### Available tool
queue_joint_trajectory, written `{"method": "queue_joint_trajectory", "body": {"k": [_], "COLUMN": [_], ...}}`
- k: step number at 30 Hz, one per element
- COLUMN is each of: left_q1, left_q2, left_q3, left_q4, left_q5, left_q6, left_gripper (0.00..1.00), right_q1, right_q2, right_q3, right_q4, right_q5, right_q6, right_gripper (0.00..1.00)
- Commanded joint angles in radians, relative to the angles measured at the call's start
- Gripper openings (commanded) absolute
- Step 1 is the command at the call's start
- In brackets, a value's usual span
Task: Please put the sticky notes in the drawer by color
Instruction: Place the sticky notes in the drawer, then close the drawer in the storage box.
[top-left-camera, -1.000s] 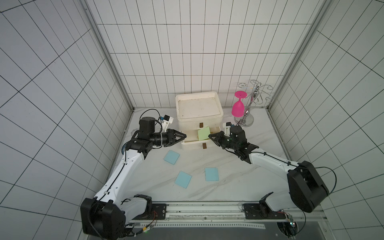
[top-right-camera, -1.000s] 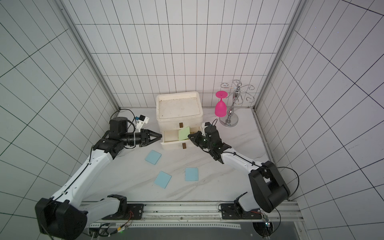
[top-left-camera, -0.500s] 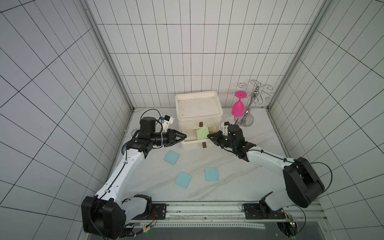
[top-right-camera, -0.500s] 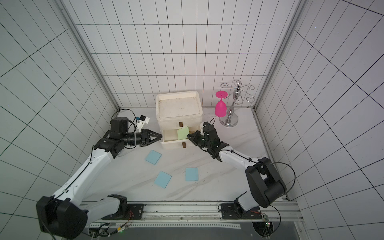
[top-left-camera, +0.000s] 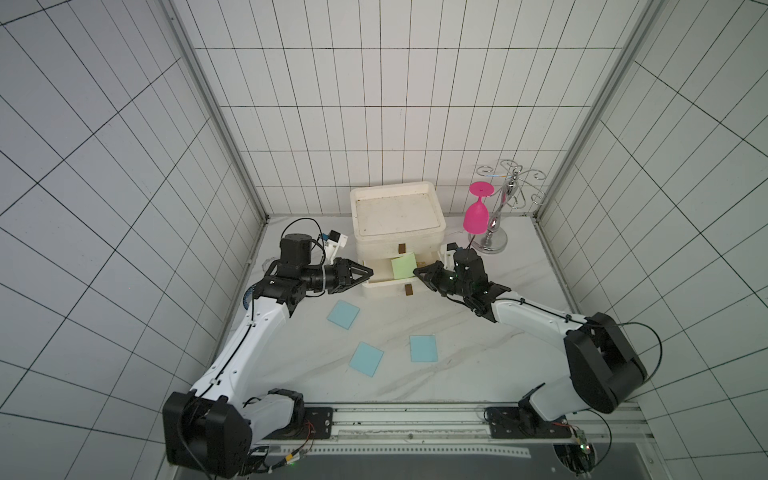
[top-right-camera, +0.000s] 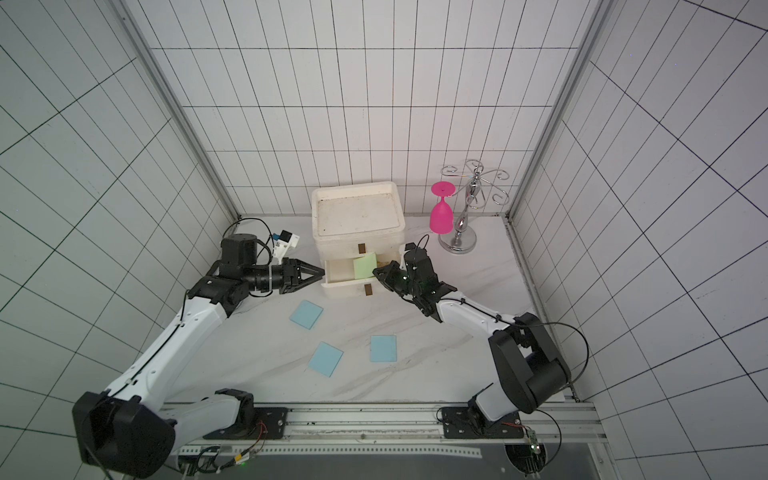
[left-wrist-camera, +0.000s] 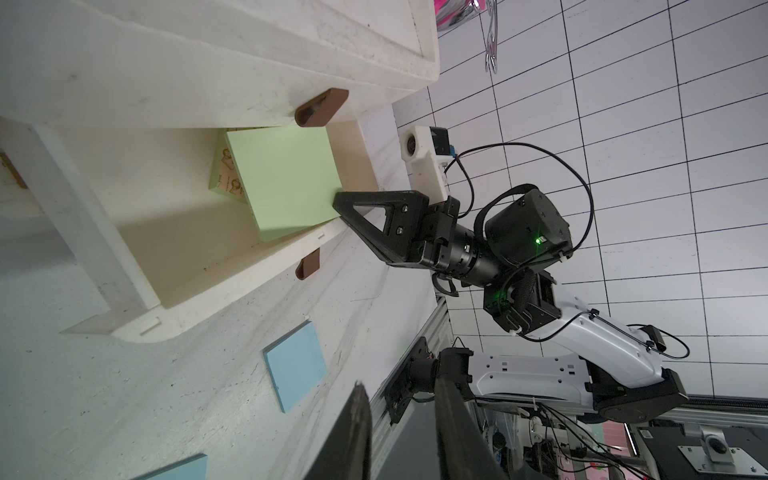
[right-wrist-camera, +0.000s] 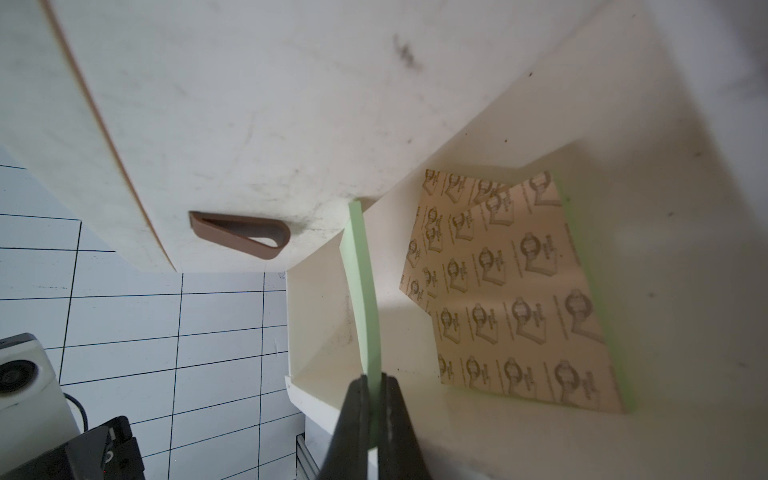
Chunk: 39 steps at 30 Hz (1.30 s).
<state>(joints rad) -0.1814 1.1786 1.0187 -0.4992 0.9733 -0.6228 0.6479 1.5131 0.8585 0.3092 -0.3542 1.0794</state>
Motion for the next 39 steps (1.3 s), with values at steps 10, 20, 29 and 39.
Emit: {"method": "queue_joint_trajectory", "body": {"k": [10, 20, 29, 39], "left_q1": [-0.003, -0.001, -0.005, -0.097], "left_q2": [-0.004, 0.019, 0.209, 0.638], "left_q3": [0.012, 0.039, 0.333, 0.944], "left_q4": [-0.004, -0.037, -0.203, -0.437], "left_q5": [0.007, -0.010, -0.229, -0.546], "left_q6": [0.014, 0.032, 0.069, 0.182], "left_gripper": [0.30, 0.30, 0.30, 0.30], "right_q1": [0.002, 0.001, 0.008, 0.135], "right_q2": [-0.016, -0.126, -0.355, -0.401], "right_q3": [0.055, 0.096, 0.083, -0.026], "right_q4": [0.016, -0.191, -0.488, -0.544], "right_q5": [0.026, 0.089, 0.236, 0.312], "right_q6": [-0.027, -0.159, -0.361, -0.450], "right_gripper": [0.11, 0.44, 0.42, 0.39]}}
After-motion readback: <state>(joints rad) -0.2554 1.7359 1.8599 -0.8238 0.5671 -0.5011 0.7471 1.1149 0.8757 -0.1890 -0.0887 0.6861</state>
